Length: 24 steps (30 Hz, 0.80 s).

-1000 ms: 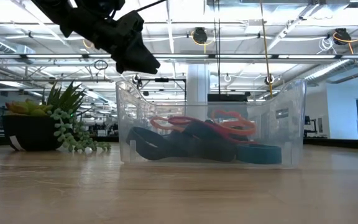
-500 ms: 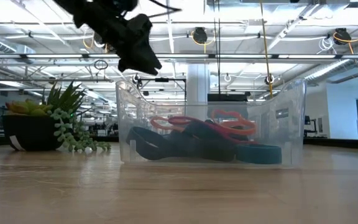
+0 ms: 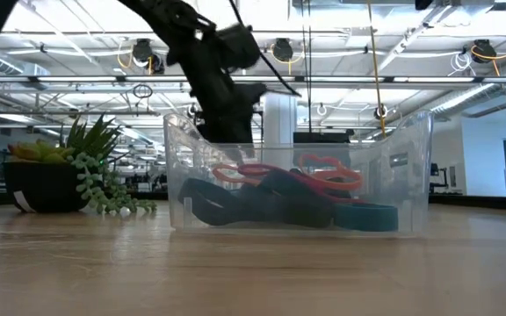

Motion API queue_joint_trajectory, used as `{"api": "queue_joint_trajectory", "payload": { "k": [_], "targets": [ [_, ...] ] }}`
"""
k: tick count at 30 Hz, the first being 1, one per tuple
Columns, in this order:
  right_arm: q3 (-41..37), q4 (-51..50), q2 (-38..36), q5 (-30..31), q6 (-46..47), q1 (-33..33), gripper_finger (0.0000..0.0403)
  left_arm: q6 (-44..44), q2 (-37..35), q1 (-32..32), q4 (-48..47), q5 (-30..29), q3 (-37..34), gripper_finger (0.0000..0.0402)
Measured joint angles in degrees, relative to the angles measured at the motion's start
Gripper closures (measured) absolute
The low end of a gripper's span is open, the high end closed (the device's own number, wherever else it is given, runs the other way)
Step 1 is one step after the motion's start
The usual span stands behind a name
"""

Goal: Pick and place rubber bands into bin
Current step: Put the blue rubber band into the bin

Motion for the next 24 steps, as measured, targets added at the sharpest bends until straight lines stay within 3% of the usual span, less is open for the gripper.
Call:
{"api": "queue_joint_trajectory", "payload": {
  "k": [9,16,20,24],
  "targets": [
    [0.0,0.14,-0.11,0.0,-0.86,-0.32,0.0261,-6.47,7.99,-0.44,-0.06,-1.75,2.16,0.0234],
    [0.0,0.16,-0.17,0.0,-2.25,-0.32,0.0261,-8.66,9.78,-0.52,-2.2,-3.56,2.16,0.0234],
    [0.0,0.27,-0.17,-0.02,-2.4,-0.32,0.0261,-8.52,10.33,-1.24,-3.55,-7.58,2.23,0.0234],
    [0.0,0.25,-0.15,-0.01,-2.77,-0.33,0.0261,-7.87,11.31,-1.87,-3.41,-5.64,2.2,0.0234]
  ]
}}
